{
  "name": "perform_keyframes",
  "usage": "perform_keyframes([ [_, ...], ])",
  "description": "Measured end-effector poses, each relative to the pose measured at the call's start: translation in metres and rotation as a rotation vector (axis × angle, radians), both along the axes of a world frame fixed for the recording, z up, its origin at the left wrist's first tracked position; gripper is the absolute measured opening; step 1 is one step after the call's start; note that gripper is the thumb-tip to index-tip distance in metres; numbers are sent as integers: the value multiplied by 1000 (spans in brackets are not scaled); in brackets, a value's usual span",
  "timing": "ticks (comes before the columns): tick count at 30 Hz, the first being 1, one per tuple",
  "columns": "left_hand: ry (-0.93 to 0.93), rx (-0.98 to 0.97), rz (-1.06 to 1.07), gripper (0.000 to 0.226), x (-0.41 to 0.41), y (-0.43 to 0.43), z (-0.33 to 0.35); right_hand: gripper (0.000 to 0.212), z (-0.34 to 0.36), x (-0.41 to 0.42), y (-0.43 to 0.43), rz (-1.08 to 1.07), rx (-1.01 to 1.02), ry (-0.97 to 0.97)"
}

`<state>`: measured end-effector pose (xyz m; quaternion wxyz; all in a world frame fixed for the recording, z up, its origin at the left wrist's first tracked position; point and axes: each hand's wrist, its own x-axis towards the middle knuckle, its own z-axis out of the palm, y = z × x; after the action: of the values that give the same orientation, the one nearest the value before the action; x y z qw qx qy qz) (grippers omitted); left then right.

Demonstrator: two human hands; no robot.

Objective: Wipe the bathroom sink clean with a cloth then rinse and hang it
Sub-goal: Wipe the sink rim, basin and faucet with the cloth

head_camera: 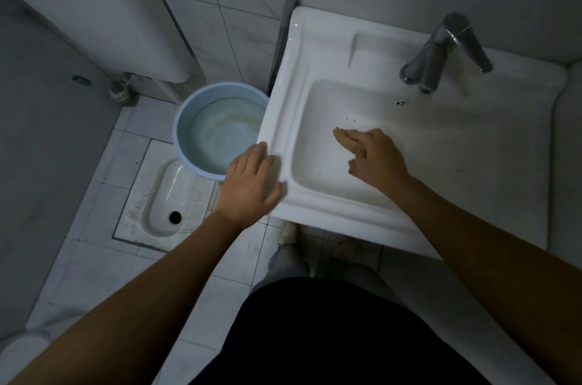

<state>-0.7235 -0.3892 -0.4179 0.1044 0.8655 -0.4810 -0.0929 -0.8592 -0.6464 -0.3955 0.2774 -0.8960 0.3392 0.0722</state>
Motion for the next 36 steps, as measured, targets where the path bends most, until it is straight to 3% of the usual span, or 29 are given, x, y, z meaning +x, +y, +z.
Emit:
perform_keyframes([
  [6, -11, -70, -95, 53, 21, -30, -13, 58, 36, 82, -17, -29, -113, -141],
  [12, 38, -202, -65, 43, 21, -34, -29, 57, 28, 157, -28, 19, -127, -111],
  [15, 52, -230, -50, 40, 23, -36, -31, 83, 2, 181, -15, 36, -67, -67],
  [17, 57, -231, -45, 39, 23, -37, -33, 89, -21, 184, -5, 17, -61, -102],
  [20, 68, -229, -43, 38, 24, -37, -32, 83, -37, 172, 1, 30, -134, -161],
  [25, 102, -267, -42, 33, 25, -38, -31, 82, -43, 141, -14, 184, -239, -56],
  [28, 101, -262, -42, 32, 26, -38, -30, 87, -42, 128, -16, 126, -179, 28],
  [31, 100, -258, -49, 31, 25, -38, -28, 71, -45, 108, -17, -32, 1, 140],
  [33, 103, -257, -52, 31, 26, -38, -27, 49, -48, 82, -15, -179, 150, 110],
  [36, 98, -238, -55, 31, 25, -38, -27, 29, -50, 36, -11, -341, 213, 72],
])
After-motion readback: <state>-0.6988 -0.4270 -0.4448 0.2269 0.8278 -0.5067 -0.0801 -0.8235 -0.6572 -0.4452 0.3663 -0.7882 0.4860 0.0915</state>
